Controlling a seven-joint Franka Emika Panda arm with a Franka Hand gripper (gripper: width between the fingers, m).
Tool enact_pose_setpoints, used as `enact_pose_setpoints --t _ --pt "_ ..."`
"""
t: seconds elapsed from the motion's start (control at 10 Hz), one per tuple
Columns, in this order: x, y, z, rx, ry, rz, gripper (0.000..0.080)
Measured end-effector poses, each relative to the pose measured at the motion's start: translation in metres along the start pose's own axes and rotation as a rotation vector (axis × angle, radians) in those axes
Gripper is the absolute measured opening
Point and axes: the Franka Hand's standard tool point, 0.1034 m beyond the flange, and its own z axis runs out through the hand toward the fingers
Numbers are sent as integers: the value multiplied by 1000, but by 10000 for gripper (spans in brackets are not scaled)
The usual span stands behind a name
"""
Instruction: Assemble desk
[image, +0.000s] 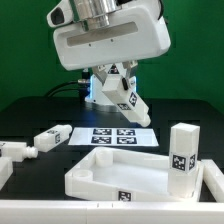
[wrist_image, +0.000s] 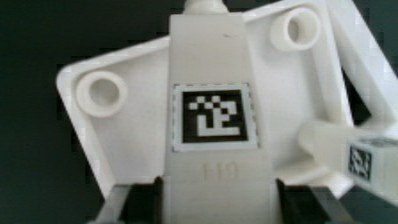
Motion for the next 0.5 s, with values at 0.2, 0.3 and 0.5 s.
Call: enact_pose_setpoints --t 0.2,0.3,0.5 --pt "24 6 0 -7 153 -87 284" --pt "36 6 -1 -12 215 -109 284" --pt "41 2 -1 -10 399 -149 284"
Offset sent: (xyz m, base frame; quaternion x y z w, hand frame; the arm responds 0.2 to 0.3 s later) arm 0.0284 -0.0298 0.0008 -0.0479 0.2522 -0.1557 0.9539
